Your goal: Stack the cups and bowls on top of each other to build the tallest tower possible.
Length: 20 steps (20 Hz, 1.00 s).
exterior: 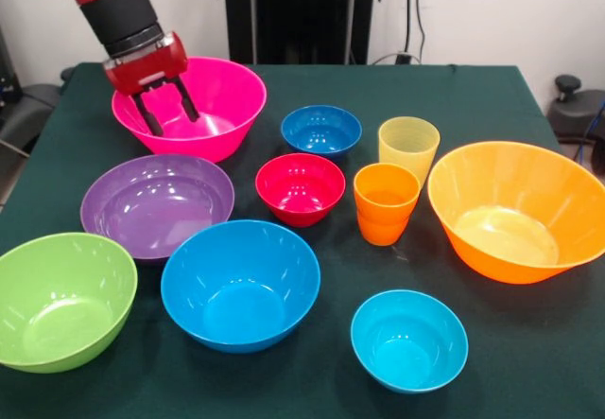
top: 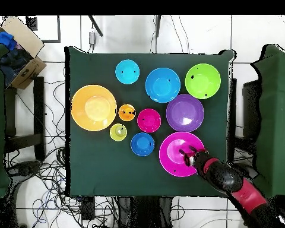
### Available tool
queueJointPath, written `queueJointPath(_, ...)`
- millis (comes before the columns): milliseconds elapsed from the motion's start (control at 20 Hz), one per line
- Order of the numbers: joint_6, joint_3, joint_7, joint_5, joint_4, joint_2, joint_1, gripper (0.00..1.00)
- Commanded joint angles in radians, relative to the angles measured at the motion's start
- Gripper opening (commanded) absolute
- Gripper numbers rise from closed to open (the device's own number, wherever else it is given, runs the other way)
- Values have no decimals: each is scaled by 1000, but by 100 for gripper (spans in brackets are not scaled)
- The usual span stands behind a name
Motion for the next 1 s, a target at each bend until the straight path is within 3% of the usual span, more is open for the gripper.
queueJointPath(50, 103, 184, -168, -124, -28, 98, -30, 100)
queueJointPath(650, 145, 228, -146, -202, -110, 154, -43, 100)
queueJointPath(1000, 138, 243, -135, -238, -99, 154, -57, 100)
